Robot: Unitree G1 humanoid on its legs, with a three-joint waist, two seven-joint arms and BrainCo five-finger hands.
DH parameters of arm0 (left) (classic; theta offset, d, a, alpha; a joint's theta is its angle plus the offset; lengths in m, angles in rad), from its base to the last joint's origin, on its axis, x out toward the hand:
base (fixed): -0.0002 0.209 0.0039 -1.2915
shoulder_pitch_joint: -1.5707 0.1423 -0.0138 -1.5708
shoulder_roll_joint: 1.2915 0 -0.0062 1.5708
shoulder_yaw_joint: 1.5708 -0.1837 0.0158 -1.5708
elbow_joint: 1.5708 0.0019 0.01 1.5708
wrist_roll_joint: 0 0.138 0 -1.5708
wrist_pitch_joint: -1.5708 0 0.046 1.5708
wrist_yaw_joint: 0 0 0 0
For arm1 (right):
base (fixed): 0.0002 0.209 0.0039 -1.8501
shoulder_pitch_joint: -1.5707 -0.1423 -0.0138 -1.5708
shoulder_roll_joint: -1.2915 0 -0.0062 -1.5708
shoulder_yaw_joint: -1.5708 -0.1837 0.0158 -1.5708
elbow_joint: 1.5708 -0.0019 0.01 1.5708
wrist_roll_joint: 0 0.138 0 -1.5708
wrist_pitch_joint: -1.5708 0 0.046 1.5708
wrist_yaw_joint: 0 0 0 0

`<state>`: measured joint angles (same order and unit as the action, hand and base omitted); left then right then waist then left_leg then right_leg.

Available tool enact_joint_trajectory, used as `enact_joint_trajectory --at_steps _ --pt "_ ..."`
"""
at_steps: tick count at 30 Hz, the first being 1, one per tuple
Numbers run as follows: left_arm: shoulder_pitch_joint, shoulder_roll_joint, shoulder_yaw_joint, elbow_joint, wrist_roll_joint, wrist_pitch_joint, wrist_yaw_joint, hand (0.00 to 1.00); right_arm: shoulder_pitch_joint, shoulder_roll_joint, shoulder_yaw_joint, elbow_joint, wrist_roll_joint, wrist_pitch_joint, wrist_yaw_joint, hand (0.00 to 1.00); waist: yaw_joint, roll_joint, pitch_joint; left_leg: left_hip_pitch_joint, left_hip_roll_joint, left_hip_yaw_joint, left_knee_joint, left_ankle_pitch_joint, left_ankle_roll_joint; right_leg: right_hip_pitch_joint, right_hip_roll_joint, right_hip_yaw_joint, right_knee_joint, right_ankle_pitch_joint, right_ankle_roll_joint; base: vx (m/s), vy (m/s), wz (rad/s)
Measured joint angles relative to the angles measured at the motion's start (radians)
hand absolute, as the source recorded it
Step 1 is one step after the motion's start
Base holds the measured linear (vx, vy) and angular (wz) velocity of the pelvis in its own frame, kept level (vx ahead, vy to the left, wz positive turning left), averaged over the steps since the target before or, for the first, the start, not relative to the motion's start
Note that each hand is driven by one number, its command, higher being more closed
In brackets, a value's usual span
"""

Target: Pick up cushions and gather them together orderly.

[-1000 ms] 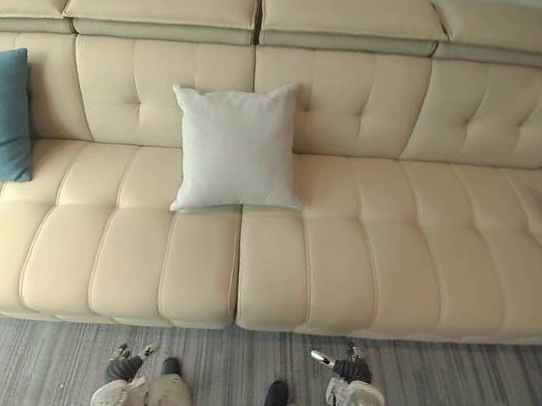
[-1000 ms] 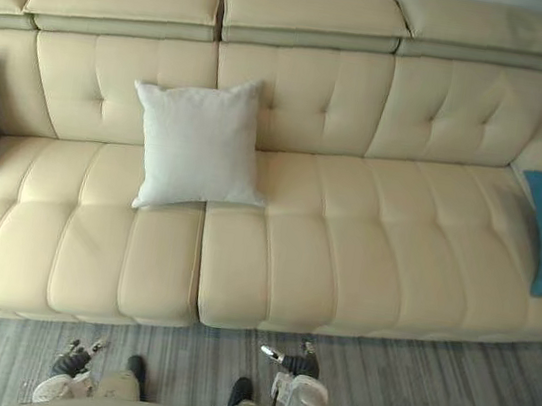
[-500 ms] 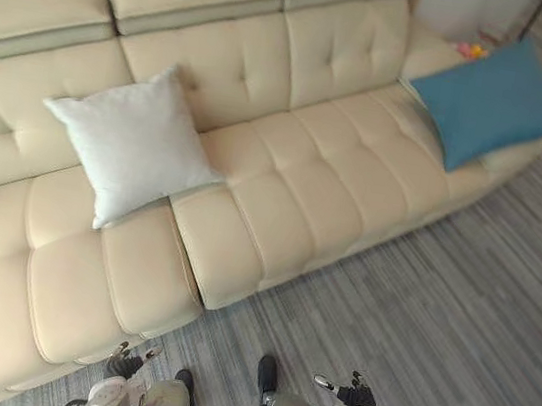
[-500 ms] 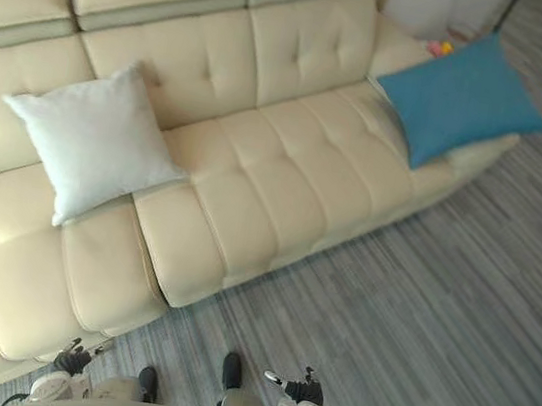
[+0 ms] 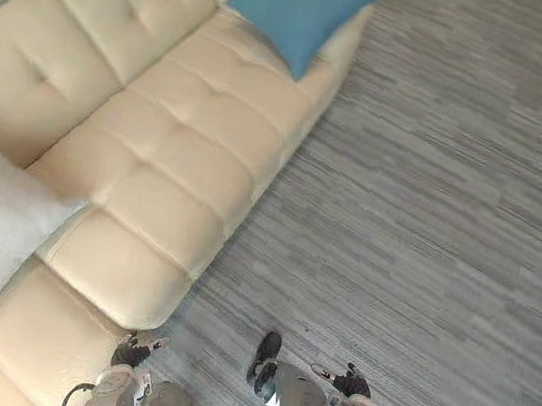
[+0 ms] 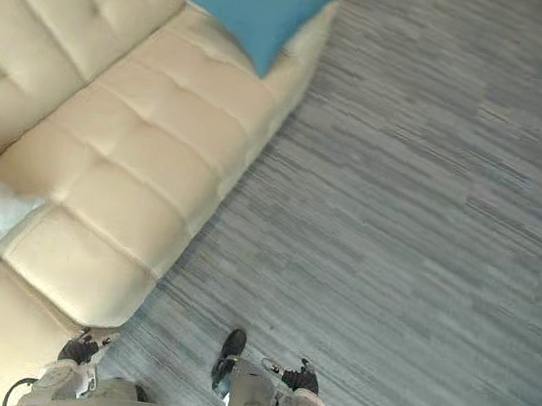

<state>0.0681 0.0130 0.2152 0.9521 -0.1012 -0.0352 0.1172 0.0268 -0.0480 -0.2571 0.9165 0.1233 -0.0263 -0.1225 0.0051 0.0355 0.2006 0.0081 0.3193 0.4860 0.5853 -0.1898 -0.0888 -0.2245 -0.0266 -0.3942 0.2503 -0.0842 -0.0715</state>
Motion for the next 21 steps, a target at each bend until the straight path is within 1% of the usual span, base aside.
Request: enact_joint_trajectory --at_steps 1,2,3,4,5,6,7,8,9,10,11,12,13,14,15,16,17,18,19,20,21 --pt "0.003 -0.006 0.001 0.0 0.001 0.0 0.0 0.0 0.001 0.001 0.002 -0.001 0.001 0.0 -0.001 0.0 0.0 0.009 0.007 -0.023 0.029 -0.023 0.088 0.017 0.025 0.021 0.015 0.016 0.001 -0.007 -0.007 0.21 -0.031 -0.84" --pt "0.006 -0.016 0.005 -0.012 -0.002 -0.003 -0.001 0.0 0.004 -0.005 0.005 -0.001 0.008 0.0 -0.011 0.0 0.013 0.012 0.015 -0.081 0.061 -0.099 0.253 0.014 0.048 0.05 0.038 0.053 0.01 -0.026 -0.02 0.19 0.027 -0.96" --pt "0.006 -0.016 0.0 -0.027 -0.002 -0.004 -0.002 0.0 0.004 -0.003 0.006 -0.01 0.008 0.001 -0.024 0.0 0.027 0.021 0.012 -0.152 0.037 -0.173 0.352 -0.049 0.034 0.067 0.053 0.097 0.016 -0.043 -0.024 0.19 0.048 -0.98" --pt "0.006 -0.016 0.0 -0.03 -0.002 -0.005 -0.002 0.0 0.004 0.0 0.007 -0.015 0.008 0.001 -0.027 0.0 0.03 0.02 0.013 -0.176 0.018 -0.192 0.362 -0.07 0.029 0.074 0.057 0.113 0.015 -0.047 -0.026 0.2 0.06 -0.91" --pt "0.007 -0.019 0.0 -0.041 -0.007 -0.007 -0.003 0.0 0.001 0.002 0.009 -0.03 0.008 0.001 -0.032 0.0 0.039 0.019 0.015 -0.234 -0.033 -0.227 0.333 -0.102 0.03 0.095 0.061 0.15 0.001 -0.05 -0.026 0.25 0.083 -0.84" --pt "0.01 -0.026 0.002 -0.067 -0.014 -0.009 -0.002 0.0 0.002 0.003 0.009 -0.03 0.008 0.003 -0.032 0.0 0.056 0.016 0.016 -0.277 -0.079 -0.248 0.25 -0.112 0.035 0.11 0.064 0.191 -0.015 -0.051 -0.024 0.21 0.072 -0.86" --pt "0.014 -0.031 0.003 -0.077 -0.015 -0.009 -0.002 0.0 0.002 0.003 0.009 -0.03 0.008 0.003 -0.032 0.0 0.062 0.016 0.016 -0.295 -0.097 -0.253 0.201 -0.112 0.035 0.118 0.065 0.207 -0.024 -0.051 -0.024 0.2 0.102 -0.89" --pt "0.019 -0.037 0.006 -0.097 -0.015 -0.014 -0.003 0.0 0.001 0.005 0.008 -0.033 0.008 0.003 -0.033 0.0 0.075 0.015 0.016 -0.326 -0.13 -0.268 0.092 -0.108 0.033 0.125 0.066 0.239 -0.037 -0.052 -0.022 0.23 0.148 -1.02" --pt "0.023 -0.046 0.016 -0.114 -0.015 -0.016 -0.002 0.0 -0.002 0.007 0.004 -0.035 0.008 0.003 -0.034 0.0 0.086 0.015 0.016 -0.354 -0.163 -0.287 -0.083 -0.071 0.024 0.138 0.065 0.279 -0.058 -0.055 -0.016 0.28 0.189 -1.02" --pt "0.023 -0.048 0.021 -0.116 -0.015 -0.016 -0.001 0.0 -0.003 0.008 0.001 -0.035 0.009 0.003 -0.034 0.0 0.088 0.016 0.016 -0.355 -0.171 -0.296 -0.147 -0.05 0.022 0.142 0.063 0.288 -0.065 -0.059 -0.011 0.33 0.23 -1.19" --pt "0.023 -0.048 0.025 -0.115 -0.014 -0.017 0.0 0.0 -0.001 0.008 -0.002 -0.03 0.009 0.002 -0.036 0.0 0.1 0.014 0.015 -0.349 -0.184 -0.317 -0.267 0.026 0.018 0.155 0.063 0.323 -0.082 -0.066 0.003 0.35 0.247 -1.25" --pt "0.025 -0.043 0.035 -0.107 -0.013 -0.018 0.001 0.0 0.001 0.014 -0.001 -0.022 0.01 0.003 -0.04 0.0 0.109 0.004 0.0 -0.335 -0.201 -0.329 -0.279 0.087 0.041 0.163 0.059 0.367 -0.094 -0.077 0.02 0.38 0.274 -1.26" --pt "0.026 -0.04 0.041 -0.104 -0.013 -0.017 0.001 0.0 -0.001 0.021 -0.001 -0.024 0.01 0.003 -0.04 0.0 0.109 0.006 -0.011 -0.335 -0.208 -0.33 -0.273 0.094 0.053 0.159 0.052 0.381 -0.092 -0.084 0.033 0.35 0.248 -1.03" --pt "0.028 -0.039 0.05 -0.103 -0.013 -0.017 0.002 0.0 0.002 0.031 -0.002 -0.024 0.009 0.002 -0.04 0.0 0.104 -0.009 -0.02 -0.339 -0.221 -0.321 -0.247 0.088 0.065 0.152 0.031 0.391 -0.072 -0.102 0.063 0.44 0.296 -0.81" --pt "0.028 -0.026 0.05 -0.106 -0.013 -0.018 0.003 0.0 0.032 0.053 -0.012 -0.026 0.009 0.002 -0.039 0.0 0.107 -0.053 -0.027 -0.316 -0.246 -0.271 -0.221 0.04 0.093 0.121 -0.022 0.384 0.042 -0.142 0.125 0.44 0.272 -0.74" --pt "0.027 -0.016 0.047 -0.104 -0.013 -0.018 0.004 0.0 0.033 0.062 -0.021 -0.026 0.009 0.003 -0.039 0.0 0.107 -0.065 -0.028 -0.302 -0.259 -0.256 -0.218 0.022 0.098 0.098 -0.041 0.383 0.114 -0.164 0.154 0.52 0.289 -0.65" --pt "0.023 -0.001 0.026 -0.092 -0.012 -0.013 0.01 0.0 0.029 0.068 -0.034 -0.04 0.012 0.002 -0.039 0.0 0.096 -0.074 -0.027 -0.251 -0.281 -0.235 -0.216 -0.013 0.109 0.012 -0.08 0.378 0.363 -0.165 0.211 0.33 0.163 -0.27" --pt "0.024 0.008 0.004 -0.082 -0.011 -0.009 0.01 0.0 0.026 0.065 -0.04 -0.047 0.025 -0.002 -0.038 0.0 0.08 -0.071 -0.025 -0.216 -0.29 -0.236 -0.215 -0.027 0.12 -0.032 -0.1 0.37 0.506 -0.139 0.249 0.52 0.198 0.03" --pt "0.025 0.015 -0.027 -0.073 -0.007 -0.003 0.011 0.0 0.028 0.062 -0.04 -0.061 0.032 -0.007 -0.038 0.0 0.061 -0.068 -0.023 -0.151 -0.294 -0.238 -0.215 -0.057 0.133 -0.07 -0.125 0.336 0.685 -0.127 0.249 0.36 0.117 0.24" --pt "0.026 0.015 -0.034 -0.073 -0.004 -0.002 0.011 0.0 0.031 0.063 -0.04 -0.069 0.032 -0.008 -0.038 0.0 0.058 -0.067 -0.023 -0.122 -0.294 -0.24 -0.219 -0.071 0.135 -0.084 -0.133 0.316 0.734 -0.13 0.233 0.56 0.105 0.18" --pt "0.022 0.012 -0.042 -0.076 -0.003 0.0 0.012 0.0 0.027 0.069 -0.038 -0.079 0.035 -0.013 -0.037 0.0 0.057 -0.059 -0.018 -0.055 -0.291 -0.24 -0.244 -0.097 0.133 -0.118 -0.152 0.25 0.791 -0.145 0.188 0.38 0.026 -0.01"
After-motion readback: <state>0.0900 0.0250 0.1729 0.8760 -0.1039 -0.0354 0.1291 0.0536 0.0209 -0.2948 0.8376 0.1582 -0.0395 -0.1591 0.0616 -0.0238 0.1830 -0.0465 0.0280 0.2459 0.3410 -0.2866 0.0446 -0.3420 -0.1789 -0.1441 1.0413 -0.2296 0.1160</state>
